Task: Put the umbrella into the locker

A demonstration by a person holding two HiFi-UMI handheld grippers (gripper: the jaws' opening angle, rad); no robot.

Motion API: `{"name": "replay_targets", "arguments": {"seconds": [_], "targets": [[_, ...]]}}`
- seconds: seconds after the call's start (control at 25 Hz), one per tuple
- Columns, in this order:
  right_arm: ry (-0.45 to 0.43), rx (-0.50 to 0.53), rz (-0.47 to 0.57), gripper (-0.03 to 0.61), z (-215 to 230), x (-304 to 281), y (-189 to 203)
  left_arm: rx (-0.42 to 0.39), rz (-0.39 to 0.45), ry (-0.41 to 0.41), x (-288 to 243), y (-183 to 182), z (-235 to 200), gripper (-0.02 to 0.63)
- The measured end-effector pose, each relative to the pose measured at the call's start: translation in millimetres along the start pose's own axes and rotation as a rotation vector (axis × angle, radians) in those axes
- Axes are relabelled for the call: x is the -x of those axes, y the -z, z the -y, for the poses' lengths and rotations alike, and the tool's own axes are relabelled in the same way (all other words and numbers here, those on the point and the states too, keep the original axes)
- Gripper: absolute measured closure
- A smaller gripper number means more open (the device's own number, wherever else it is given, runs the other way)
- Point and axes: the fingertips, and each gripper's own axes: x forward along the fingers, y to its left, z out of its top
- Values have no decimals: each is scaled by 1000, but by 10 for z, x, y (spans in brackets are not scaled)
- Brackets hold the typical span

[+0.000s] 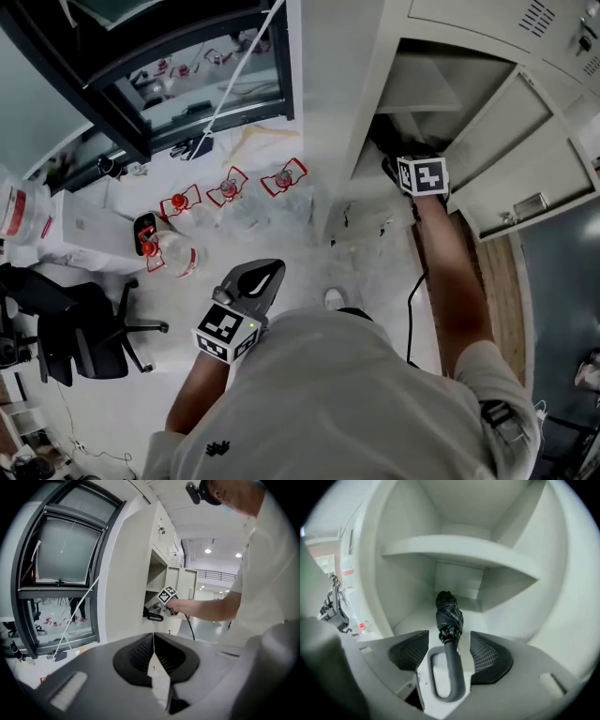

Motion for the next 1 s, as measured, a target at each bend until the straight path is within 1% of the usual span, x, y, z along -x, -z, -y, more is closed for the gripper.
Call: {"name": "replay_targets", "arguments": {"seconds": [0.16,0.36,0.64,0.8,0.96,1.0], "targets": [[44,-1,12,307,-103,334,138,-22,8,42,185,43,36,555],[51,-36,31,307,-368,778,363,-36,7,92,429,168,138,555],[17,-78,57,310,-995,1428,767,-48,3,147,798,350,292,555],[-12,-84,64,310,-1402,1719,998,-54,0,169,974,469,345,555],[-32,-106,85,311,-1725,1993,1171,-29,11,194,1103,547,432,555],[-36,-113,90,321,-1792,2066,1216,-21,17,203,1132,559,464,555]]}}
